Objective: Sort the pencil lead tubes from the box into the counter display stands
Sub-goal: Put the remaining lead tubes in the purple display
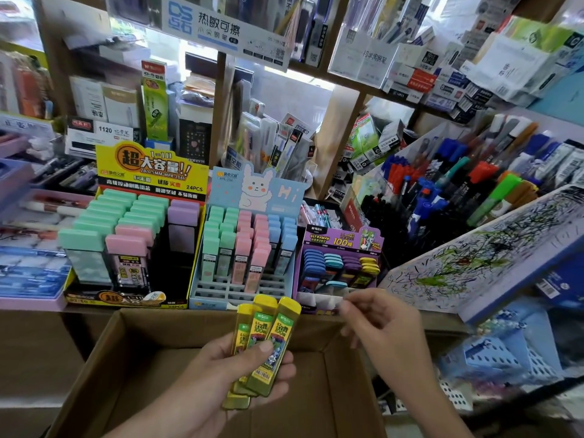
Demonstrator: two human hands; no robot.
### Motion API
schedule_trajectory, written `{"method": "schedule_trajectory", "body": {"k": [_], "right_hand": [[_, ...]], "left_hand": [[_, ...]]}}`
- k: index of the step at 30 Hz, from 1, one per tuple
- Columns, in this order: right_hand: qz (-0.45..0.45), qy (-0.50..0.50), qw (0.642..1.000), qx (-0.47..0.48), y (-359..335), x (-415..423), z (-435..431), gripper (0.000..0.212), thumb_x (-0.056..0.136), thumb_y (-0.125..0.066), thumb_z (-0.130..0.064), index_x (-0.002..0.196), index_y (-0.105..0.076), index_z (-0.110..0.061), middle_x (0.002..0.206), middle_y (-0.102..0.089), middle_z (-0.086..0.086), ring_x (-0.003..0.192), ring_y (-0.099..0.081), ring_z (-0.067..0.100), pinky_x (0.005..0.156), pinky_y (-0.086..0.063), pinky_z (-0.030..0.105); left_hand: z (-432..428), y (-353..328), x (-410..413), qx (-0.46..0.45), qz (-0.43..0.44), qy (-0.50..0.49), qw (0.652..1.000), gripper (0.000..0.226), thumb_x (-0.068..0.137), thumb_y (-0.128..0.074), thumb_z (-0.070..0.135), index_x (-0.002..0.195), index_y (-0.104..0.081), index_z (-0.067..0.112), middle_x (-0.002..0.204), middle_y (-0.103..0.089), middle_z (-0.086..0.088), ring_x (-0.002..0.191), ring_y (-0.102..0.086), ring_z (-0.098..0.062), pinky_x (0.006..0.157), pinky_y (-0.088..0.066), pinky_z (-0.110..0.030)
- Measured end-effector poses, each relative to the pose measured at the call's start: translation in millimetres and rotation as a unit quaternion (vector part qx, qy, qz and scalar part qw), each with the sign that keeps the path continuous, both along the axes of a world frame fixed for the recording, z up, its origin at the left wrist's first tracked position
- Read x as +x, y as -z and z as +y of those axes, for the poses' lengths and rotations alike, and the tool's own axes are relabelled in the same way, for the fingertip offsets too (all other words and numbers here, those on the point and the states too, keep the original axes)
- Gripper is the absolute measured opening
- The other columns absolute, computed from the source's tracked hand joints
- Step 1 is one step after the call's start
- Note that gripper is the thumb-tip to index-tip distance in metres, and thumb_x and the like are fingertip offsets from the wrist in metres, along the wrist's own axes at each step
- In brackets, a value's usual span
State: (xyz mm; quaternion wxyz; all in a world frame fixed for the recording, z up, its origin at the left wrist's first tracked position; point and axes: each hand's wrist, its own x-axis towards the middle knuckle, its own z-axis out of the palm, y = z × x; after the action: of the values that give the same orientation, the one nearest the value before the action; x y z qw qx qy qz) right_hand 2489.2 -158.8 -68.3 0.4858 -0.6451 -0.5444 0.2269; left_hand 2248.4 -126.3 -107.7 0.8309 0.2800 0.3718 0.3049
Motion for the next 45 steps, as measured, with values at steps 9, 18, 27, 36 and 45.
{"method": "schedule_trajectory", "body": {"k": [9, 18, 27, 36, 45], "right_hand": [[0.161, -0.105, 0.977, -0.096, 8.2, -38.6, 9.9, 0.025, 0.090, -0.075, -0.025, 0.112, -0.074, -0.013, 0.091, -0.078, 0.010, 0.066, -0.071, 0.021, 0.050, -0.054, 0.025], [0.205, -0.102, 0.971, -0.074, 2.0, -31.2, 7.1, 0.020, 0.083, -0.079, -0.022, 0.098, -0.077, -0.009, 0.084, -0.076, 0.015, 0.063, -0.068, 0.021, 0.050, -0.053, 0.025], [0.121, -0.010, 0.992, 0.013, -29.8, 27.0, 1.3, 0.013, 0.083, -0.074, -0.008, 0.095, -0.075, -0.005, 0.074, -0.074, 0.015, 0.059, -0.068, 0.021, 0.051, -0.055, 0.022], [0.017, 0.049, 0.997, 0.062, -34.9, 75.5, 13.0, 0.015, 0.089, -0.074, -0.002, 0.093, -0.079, -0.015, 0.077, -0.075, 0.009, 0.067, -0.071, 0.024, 0.061, -0.060, 0.022], [-0.043, 0.060, 0.995, 0.069, -23.8, 78.7, 31.1, 0.019, 0.090, -0.073, 0.001, 0.100, -0.077, -0.015, 0.079, -0.077, 0.003, 0.073, -0.077, 0.017, 0.069, -0.063, 0.024]], "left_hand": [[-2.0, 0.0, -0.4, 0.021, 0.018, 0.027, 0.999, 0.027, 0.077, -0.081, 0.019, 0.103, -0.080, 0.010, 0.112, -0.075, -0.024, 0.104, -0.075, -0.038, 0.075, -0.063, -0.042], [-3.2, -2.5, 1.9, -0.007, 0.019, -0.017, 1.000, 0.027, 0.080, -0.075, 0.019, 0.098, -0.079, -0.001, 0.107, -0.073, -0.032, 0.094, -0.075, -0.045, 0.068, -0.064, -0.052], [-0.9, -3.4, 2.2, -0.014, 0.027, -0.037, 0.999, 0.030, 0.078, -0.073, 0.023, 0.092, -0.081, -0.002, 0.104, -0.075, -0.029, 0.093, -0.077, -0.039, 0.069, -0.066, -0.048], [0.0, 2.1, 0.4, -0.011, 0.040, -0.031, 0.999, 0.033, 0.075, -0.077, 0.024, 0.097, -0.081, 0.000, 0.084, -0.071, -0.018, 0.075, -0.072, -0.027, 0.072, -0.063, -0.044], [-1.0, 1.0, 0.6, -0.006, 0.039, -0.024, 0.999, 0.031, 0.077, -0.076, 0.022, 0.099, -0.081, 0.001, 0.079, -0.068, -0.016, 0.072, -0.070, -0.026, 0.073, -0.063, -0.045]]}}
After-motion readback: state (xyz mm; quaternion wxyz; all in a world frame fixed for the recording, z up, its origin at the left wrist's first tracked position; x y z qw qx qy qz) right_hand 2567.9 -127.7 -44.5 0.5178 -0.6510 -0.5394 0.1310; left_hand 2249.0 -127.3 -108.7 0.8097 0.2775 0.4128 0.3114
